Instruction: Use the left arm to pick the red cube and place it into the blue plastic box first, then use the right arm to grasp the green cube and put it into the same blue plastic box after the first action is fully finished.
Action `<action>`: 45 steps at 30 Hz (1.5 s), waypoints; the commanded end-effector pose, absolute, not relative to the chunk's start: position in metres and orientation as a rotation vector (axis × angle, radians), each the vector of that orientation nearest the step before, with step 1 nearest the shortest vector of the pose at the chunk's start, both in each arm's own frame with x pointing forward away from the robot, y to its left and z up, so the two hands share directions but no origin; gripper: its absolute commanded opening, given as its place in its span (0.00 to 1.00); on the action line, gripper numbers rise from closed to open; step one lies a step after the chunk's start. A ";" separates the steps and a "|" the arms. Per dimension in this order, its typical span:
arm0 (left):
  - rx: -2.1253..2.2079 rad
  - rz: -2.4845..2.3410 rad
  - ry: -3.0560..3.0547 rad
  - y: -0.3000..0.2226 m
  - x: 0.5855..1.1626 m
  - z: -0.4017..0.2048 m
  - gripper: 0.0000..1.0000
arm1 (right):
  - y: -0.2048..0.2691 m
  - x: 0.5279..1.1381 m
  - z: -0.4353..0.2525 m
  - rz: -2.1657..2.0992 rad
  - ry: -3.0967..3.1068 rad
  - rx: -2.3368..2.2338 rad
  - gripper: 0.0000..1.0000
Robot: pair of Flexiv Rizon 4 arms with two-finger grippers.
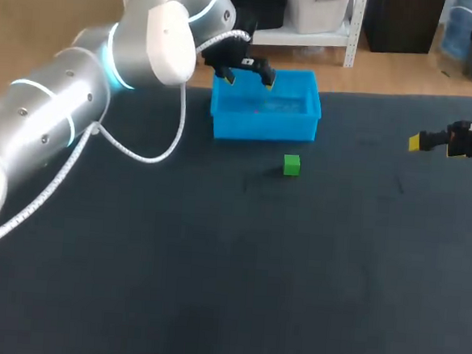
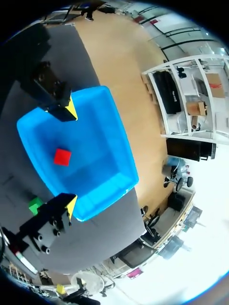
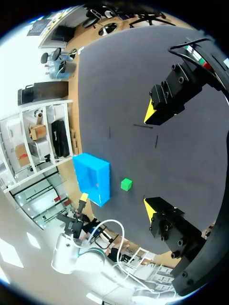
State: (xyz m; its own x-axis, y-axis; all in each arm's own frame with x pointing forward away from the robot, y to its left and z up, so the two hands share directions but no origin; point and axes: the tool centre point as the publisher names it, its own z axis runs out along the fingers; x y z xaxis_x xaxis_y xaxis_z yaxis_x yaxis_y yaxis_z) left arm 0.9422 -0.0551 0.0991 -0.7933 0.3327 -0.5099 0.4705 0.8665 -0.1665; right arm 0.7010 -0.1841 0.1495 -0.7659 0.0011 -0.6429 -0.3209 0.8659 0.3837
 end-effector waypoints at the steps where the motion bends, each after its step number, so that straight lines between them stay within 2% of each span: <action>1: 0.577 -0.378 2.522 -0.038 0.903 0.119 1.00 | -0.185 0.701 0.150 0.636 2.374 -0.231 1.00; 18: 0.569 -0.387 2.447 0.007 0.799 0.144 1.00 | -0.185 0.701 0.150 0.636 2.374 -0.231 1.00; 29: 0.551 -0.400 2.391 0.035 0.740 0.137 1.00 | -0.185 0.701 0.150 0.636 2.374 -0.231 1.00; 45: 0.496 -0.489 2.364 0.069 0.689 0.124 1.00 | -0.185 0.701 0.150 0.636 2.374 -0.231 1.00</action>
